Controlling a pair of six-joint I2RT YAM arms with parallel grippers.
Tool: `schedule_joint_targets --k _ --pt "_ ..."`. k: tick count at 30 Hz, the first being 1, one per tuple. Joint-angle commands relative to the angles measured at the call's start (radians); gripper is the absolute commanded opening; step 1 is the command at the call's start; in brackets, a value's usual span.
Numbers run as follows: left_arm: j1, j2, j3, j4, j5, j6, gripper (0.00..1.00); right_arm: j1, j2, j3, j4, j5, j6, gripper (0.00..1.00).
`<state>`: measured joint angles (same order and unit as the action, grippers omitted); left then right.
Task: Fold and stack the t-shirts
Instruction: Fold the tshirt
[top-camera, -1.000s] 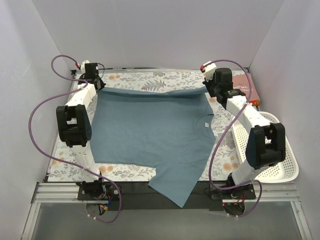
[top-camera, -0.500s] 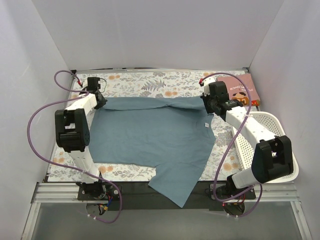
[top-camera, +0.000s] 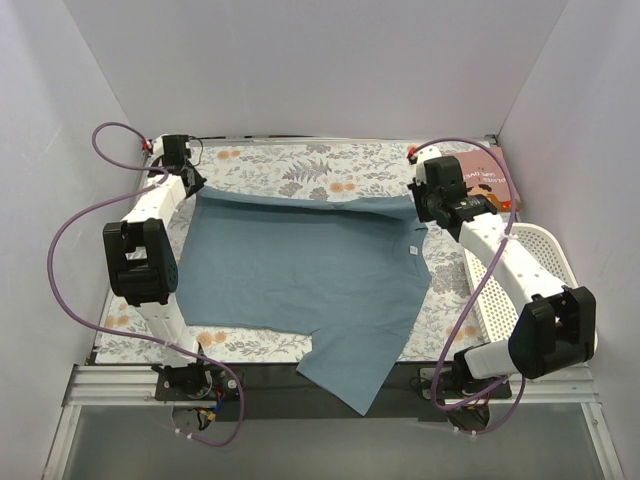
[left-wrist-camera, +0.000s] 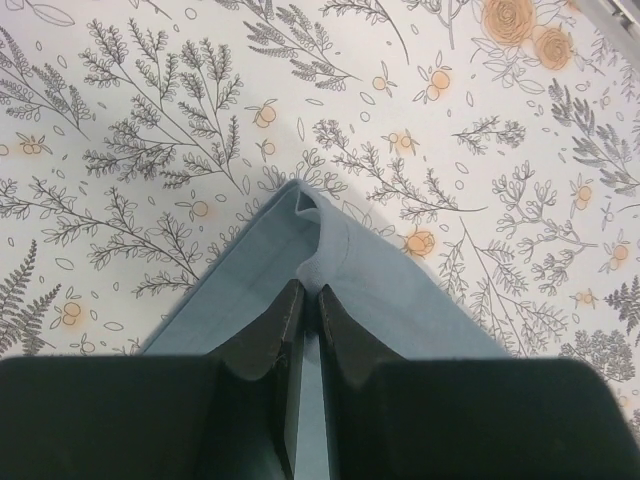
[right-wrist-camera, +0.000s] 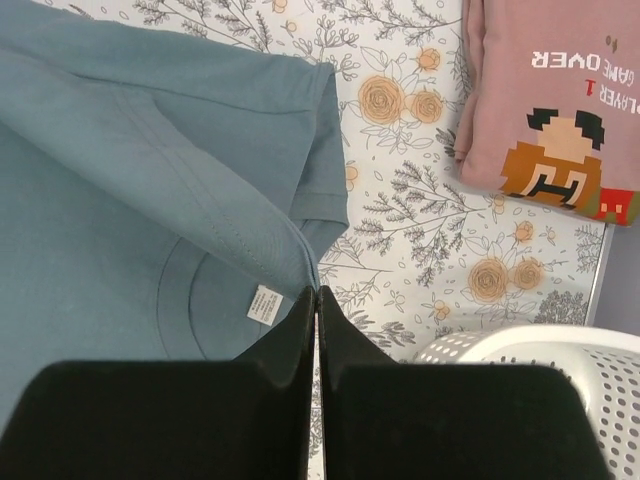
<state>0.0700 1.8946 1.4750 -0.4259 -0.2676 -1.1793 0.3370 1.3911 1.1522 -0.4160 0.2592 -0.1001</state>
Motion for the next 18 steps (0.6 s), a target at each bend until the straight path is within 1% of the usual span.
schedule_joint_targets --k 1,5,10,11,15,18 --pt "0.008 -0.012 0.018 -0.027 0.001 -0.002 0.08 0.002 -0.050 0.027 -0.044 -0.001 0.019 0.01" --pt "0.010 -0.025 -0.034 -0.030 -0.001 -0.006 0.07 0.003 -0.075 -0.008 -0.092 -0.049 0.051 0.01" --pt "0.014 -0.022 -0.134 -0.004 -0.002 -0.017 0.08 0.003 -0.109 -0.121 -0.110 -0.121 0.092 0.01" --pt "0.013 -0.019 -0.143 -0.001 -0.004 -0.022 0.08 0.002 -0.115 -0.140 -0.110 -0.135 0.129 0.01" --pt "0.014 0.011 -0.162 0.010 -0.002 -0.028 0.08 0.004 -0.089 -0.216 -0.104 -0.181 0.178 0.01" --pt "0.013 0.018 -0.173 0.016 -0.010 -0.036 0.08 0.003 -0.058 -0.255 -0.089 -0.198 0.183 0.01"
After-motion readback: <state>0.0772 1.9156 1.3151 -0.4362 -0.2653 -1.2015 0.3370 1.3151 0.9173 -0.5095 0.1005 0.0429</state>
